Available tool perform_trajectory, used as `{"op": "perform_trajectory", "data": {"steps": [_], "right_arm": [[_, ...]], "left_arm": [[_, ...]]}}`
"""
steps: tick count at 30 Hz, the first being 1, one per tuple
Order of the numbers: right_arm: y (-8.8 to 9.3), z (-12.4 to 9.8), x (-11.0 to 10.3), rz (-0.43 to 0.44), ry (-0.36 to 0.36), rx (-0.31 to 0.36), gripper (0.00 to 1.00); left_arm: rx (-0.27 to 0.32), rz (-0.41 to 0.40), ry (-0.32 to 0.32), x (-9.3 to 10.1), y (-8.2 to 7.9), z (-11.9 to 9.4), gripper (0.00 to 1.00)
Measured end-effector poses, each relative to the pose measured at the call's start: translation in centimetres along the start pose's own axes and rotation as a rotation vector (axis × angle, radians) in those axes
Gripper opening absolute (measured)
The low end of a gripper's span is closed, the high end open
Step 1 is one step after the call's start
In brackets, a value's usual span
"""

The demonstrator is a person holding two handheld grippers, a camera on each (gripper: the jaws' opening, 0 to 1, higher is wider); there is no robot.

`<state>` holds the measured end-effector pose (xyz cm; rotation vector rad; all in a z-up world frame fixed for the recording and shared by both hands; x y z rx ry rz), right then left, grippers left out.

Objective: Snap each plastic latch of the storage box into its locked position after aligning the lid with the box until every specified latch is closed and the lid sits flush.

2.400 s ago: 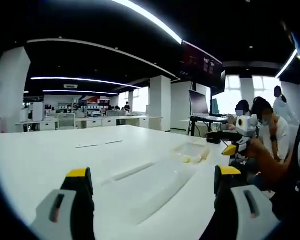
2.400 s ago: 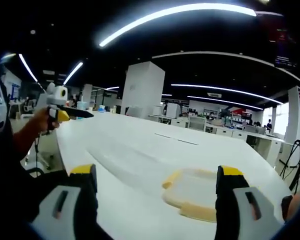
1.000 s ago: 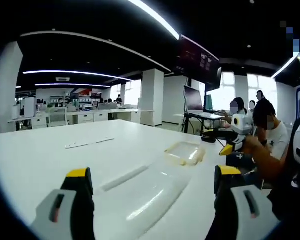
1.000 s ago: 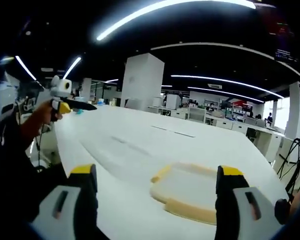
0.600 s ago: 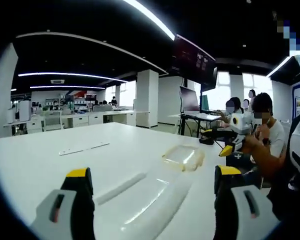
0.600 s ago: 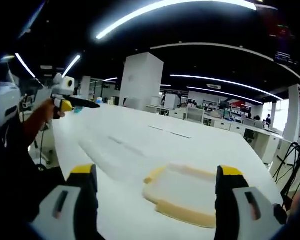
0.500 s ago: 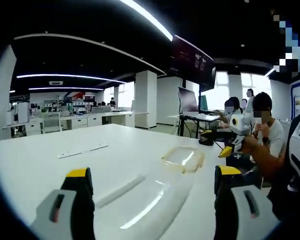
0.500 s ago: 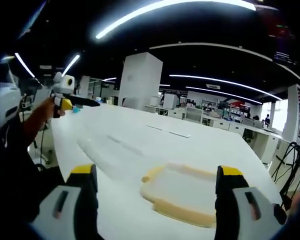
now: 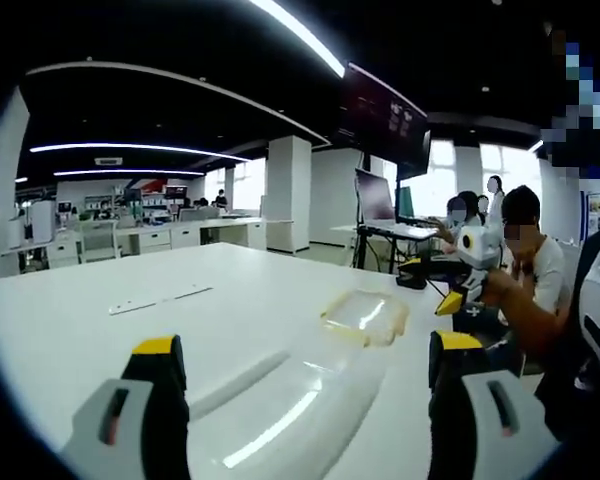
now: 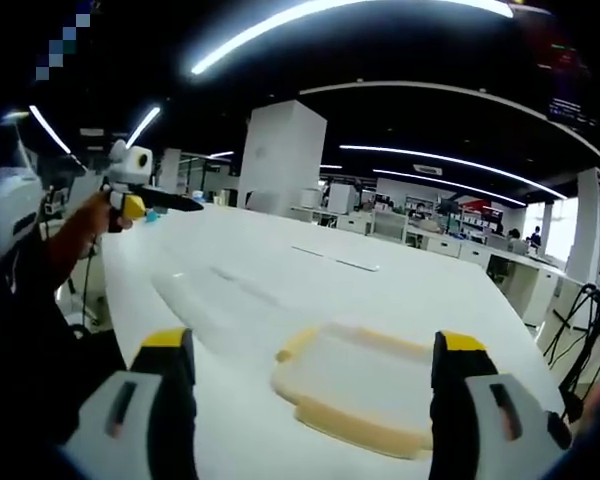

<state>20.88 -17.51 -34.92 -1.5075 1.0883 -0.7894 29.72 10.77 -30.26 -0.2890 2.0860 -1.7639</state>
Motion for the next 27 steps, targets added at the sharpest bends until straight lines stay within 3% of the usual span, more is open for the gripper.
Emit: {"op": "perform_trajectory", "data": {"steps": [27], "right_arm": [[0.1,0.0,1.5,0.002,-0.005,-0.012,0.98]], "left_arm": [[-0.039,0.002,0.052,1.4,0.3,2.7,1.00]]}}
Point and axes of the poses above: the point that each gripper's makers call its tool centre point, and the gripper's own axes: z roughly forward along the fingers, x roughly to its right, y roughly out of its underside, the point moved 3 cm from there along -z, roughly backward along the fingers, and after that the axes turned 13 degrees about z, right-handed, at the moved point
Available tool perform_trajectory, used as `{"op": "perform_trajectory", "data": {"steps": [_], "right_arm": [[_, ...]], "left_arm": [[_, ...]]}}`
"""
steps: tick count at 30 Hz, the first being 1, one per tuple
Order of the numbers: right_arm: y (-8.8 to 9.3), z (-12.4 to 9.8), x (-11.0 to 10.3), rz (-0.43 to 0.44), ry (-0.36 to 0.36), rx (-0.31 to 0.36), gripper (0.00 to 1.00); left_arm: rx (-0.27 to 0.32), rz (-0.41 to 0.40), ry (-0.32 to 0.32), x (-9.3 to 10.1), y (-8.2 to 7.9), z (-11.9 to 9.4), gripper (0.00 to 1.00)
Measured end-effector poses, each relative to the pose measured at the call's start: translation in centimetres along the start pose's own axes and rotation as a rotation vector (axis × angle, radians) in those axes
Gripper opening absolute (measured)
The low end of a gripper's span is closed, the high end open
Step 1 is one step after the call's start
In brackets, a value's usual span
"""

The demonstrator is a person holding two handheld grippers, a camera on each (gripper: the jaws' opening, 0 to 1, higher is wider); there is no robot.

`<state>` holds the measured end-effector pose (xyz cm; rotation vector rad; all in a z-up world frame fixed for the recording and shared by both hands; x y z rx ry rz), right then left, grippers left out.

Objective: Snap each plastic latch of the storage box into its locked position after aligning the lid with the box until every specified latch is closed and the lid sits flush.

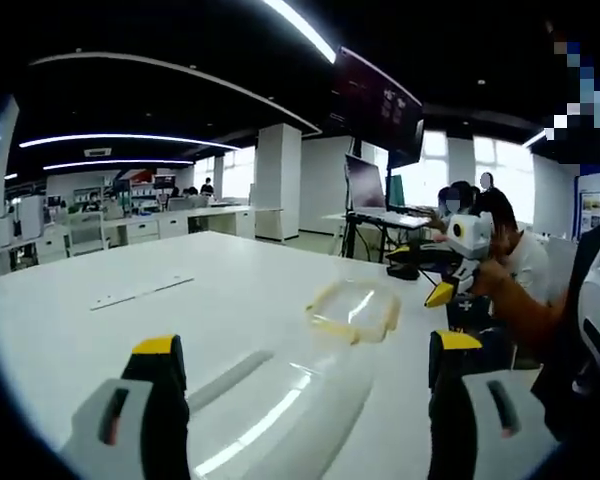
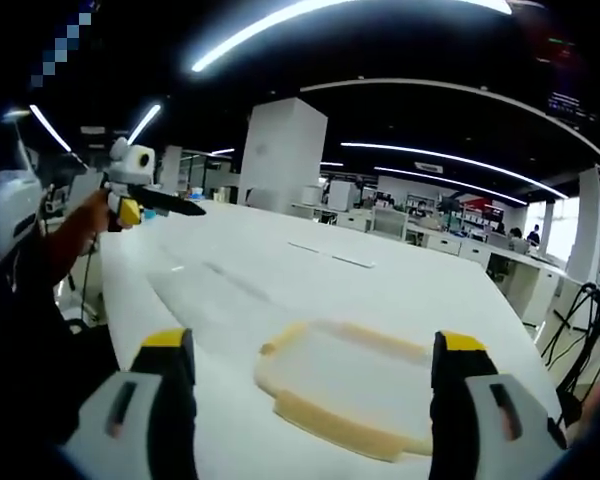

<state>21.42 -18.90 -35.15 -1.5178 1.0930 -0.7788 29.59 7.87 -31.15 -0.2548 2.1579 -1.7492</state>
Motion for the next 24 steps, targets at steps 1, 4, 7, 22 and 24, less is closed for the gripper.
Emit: {"op": "perform_trajectory", "data": {"steps": [1,4,7,22,24], "right_arm": [[0.0,0.0,0.0,0.000,-0.001,-0.001,0.98],[0.1,0.0,0.0,-0.002,-0.002,-0.002,0.98],[0.3,0.1,0.1,-0.006,-0.002,-0.003,0.98],[0.0,0.2,1.4,-0.018,0.006,-0.016,0.98],[0.0,0.2,1.5,-0.020,0.007,-0.019,0.98]], "left_arm": [[0.000,0.001,0.001,0.0,0.0,0.1,1.00],[-0.002,0.002,0.003,0.2,0.1,0.2,1.00],[-0.012,0.004,0.008,0.4,0.4,0.5,1.00],[-0.048,0.012,0.042,0.5,0.9,1.4,1.00],[-0.055,0.017,0.042,0.5,1.0,1.5,1.00]]}}
Point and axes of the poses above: the point that each gripper's makers call its tool centre point, and the gripper's own axes: z roughly forward along the fingers, x roughly to its right, y roughly out of its underside, the point moved 3 cm from there along -z, roughly backward along the fingers, and after that the axes turned 13 degrees about z, right-handed, at the moved point
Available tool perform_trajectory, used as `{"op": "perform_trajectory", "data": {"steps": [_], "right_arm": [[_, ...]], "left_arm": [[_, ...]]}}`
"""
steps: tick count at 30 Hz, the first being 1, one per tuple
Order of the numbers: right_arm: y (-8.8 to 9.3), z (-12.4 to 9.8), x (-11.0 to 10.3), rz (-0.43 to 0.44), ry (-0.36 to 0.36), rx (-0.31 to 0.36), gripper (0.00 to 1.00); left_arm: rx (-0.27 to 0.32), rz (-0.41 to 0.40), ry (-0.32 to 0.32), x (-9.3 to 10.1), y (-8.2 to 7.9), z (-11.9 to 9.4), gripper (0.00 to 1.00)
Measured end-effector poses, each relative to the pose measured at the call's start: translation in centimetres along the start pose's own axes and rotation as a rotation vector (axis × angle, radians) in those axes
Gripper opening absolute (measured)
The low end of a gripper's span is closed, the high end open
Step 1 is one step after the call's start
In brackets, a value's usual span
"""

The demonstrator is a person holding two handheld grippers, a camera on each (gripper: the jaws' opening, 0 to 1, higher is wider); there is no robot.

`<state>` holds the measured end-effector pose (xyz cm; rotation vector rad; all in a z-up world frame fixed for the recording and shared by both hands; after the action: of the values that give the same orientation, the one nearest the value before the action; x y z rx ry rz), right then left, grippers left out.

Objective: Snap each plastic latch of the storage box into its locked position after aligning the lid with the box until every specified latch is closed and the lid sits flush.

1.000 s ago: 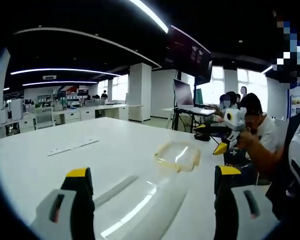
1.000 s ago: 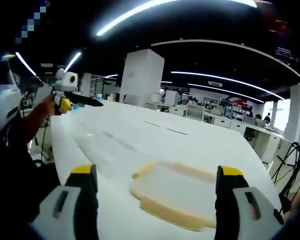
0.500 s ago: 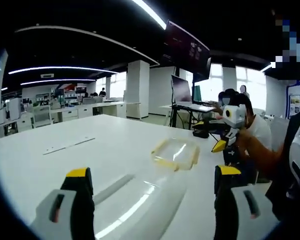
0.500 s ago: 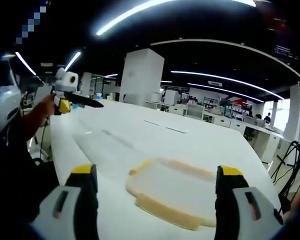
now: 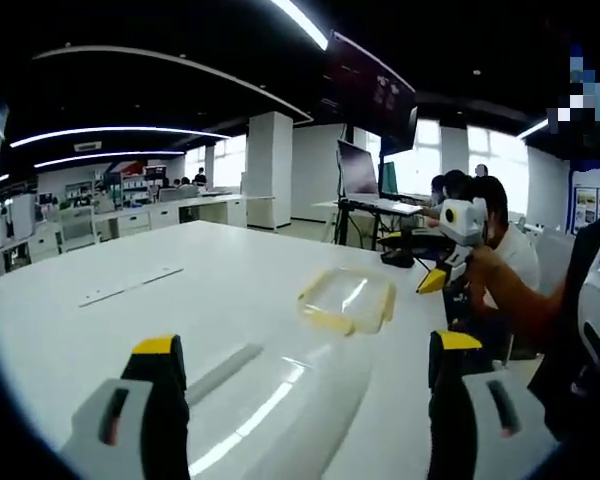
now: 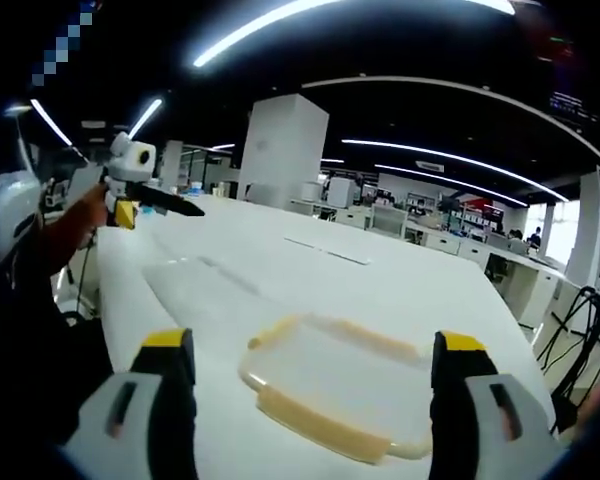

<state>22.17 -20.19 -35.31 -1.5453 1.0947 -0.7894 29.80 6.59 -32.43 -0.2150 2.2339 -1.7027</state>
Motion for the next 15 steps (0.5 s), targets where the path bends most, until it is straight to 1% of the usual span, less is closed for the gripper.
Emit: {"op": "perform_trajectory", "data": {"steps": [6,8,10,12,15], "right_arm": [[0.0,-0.1,0.3,-0.007,-0.004,-0.012,0.98],[0.2,-0.2,0.5,-0.011,-0.003,-0.019,0.98],[0.2,-0.2,0.5,-0.011,-0.004,-0.021,0.98],[0.3,-0.2,0.7,-0.012,-0.001,-0.025,0.98],[0.4,-0.3,0.9,-0.009,0.004,-0.022,0.98]], "left_arm": [[-0.007,0.010,0.013,-0.1,-0.2,0.3,1.00],[-0.010,-0.017,0.034,0.0,0.0,0.6,1.00],[-0.010,-0.022,0.036,-0.1,0.0,0.7,1.00],[-0.032,-0.005,0.036,0.0,0.2,1.0,1.00],[-0.043,0.004,0.052,0.5,0.1,1.3,1.00]]}}
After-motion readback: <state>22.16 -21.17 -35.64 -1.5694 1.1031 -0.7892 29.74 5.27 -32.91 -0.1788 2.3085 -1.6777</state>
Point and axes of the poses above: the point that each gripper's makers call its tool centre point, and the gripper's own axes: z roughly forward along the fingers, x roughly to its right, y roughly out of its underside, the point moved 3 cm from there along -z, roughly backward along the fingers, and after that the axes turned 13 degrees about z, right-handed, at the moved point
